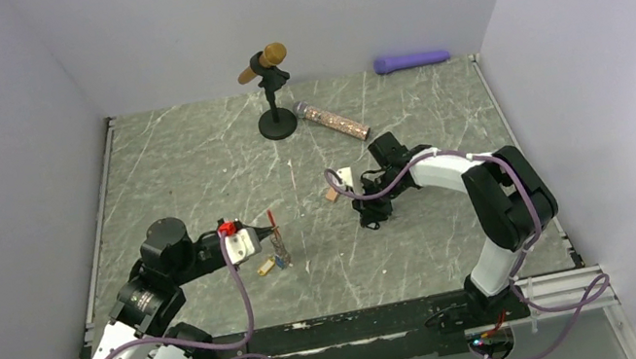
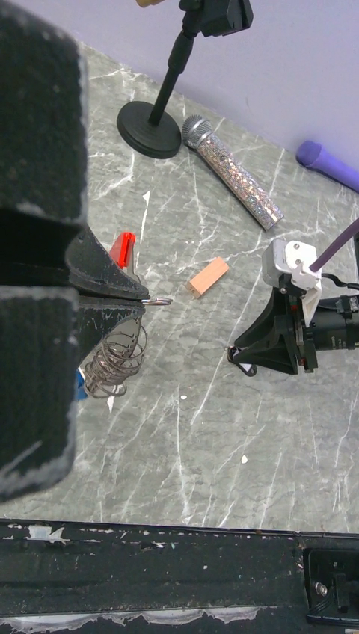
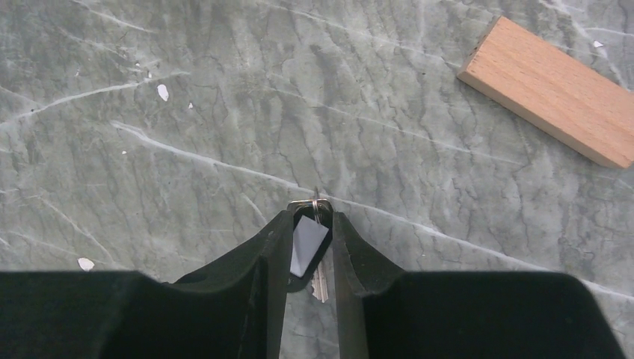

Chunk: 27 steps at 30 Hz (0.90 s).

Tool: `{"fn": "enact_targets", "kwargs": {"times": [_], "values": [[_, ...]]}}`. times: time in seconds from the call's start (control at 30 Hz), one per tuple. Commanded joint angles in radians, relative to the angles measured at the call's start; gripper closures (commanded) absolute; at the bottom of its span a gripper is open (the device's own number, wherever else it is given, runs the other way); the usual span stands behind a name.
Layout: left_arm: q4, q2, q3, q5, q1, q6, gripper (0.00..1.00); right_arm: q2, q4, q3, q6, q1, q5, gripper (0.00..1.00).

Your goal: Put the keys on the keyring

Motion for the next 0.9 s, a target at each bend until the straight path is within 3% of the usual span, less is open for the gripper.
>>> {"fn": "enact_targets", "kwargs": {"times": [0.0, 0.87], "values": [[0.054, 0.003, 0.023, 0.04, 0.007, -0.008, 1.0, 0.003, 0.03, 0.042, 0.009, 0.004, 0.004, 0.7], [0.049, 0.012, 0.026, 0.047, 0.01, -0.01, 1.0, 0.012, 0.018, 0.059, -0.004, 0.037, 0.04, 0.79]]}}
